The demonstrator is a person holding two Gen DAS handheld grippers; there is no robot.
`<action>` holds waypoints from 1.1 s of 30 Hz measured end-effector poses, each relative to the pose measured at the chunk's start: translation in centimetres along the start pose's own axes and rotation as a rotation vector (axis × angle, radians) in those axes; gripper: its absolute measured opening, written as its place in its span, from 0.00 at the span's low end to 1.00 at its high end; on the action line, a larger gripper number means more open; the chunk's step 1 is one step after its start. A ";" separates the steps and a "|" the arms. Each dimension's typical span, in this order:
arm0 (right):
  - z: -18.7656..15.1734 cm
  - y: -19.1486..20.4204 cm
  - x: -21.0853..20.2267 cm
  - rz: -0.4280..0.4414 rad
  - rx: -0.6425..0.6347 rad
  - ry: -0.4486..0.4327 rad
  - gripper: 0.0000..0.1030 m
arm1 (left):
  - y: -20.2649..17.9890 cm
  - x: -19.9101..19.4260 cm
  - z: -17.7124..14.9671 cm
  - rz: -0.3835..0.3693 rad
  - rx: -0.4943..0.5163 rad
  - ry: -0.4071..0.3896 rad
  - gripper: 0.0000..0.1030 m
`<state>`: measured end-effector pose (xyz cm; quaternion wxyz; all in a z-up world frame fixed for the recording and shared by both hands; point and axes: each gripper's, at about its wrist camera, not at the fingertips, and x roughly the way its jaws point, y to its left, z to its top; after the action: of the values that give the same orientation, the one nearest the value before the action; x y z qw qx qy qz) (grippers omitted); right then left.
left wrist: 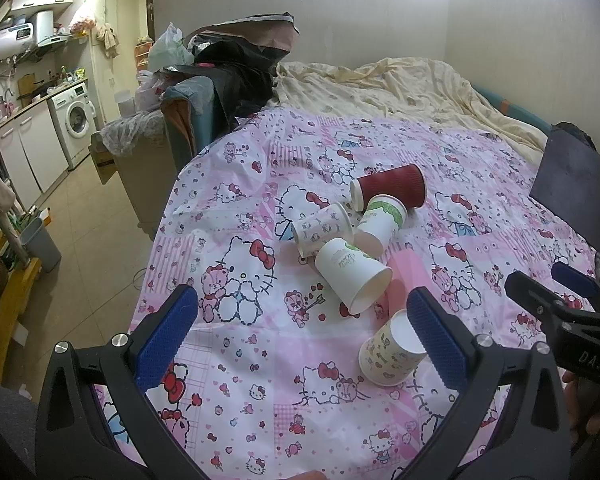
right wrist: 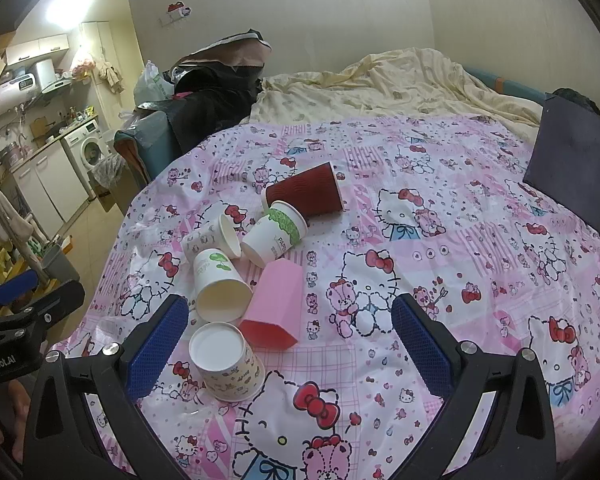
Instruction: Flip cup upside down
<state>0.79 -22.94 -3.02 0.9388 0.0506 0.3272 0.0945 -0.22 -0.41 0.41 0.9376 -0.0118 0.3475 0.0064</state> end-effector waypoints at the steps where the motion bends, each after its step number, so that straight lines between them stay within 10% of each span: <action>1: 0.0 0.0 0.0 0.000 0.001 0.000 1.00 | 0.0 0.0 0.0 0.000 0.000 -0.001 1.00; 19: 0.2 -3.1 -0.2 -0.139 0.040 0.034 1.00 | 0.0 2.6 -1.7 -0.079 -0.023 0.150 1.00; 33: 0.4 -9.3 -1.0 -0.150 0.255 0.116 1.00 | -8.3 7.3 -2.2 -0.163 0.210 0.340 0.96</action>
<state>1.68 -32.25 -3.55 0.9087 0.1396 0.3932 -0.0153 4.02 -8.70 -5.88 0.8591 0.0568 0.4972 -0.1074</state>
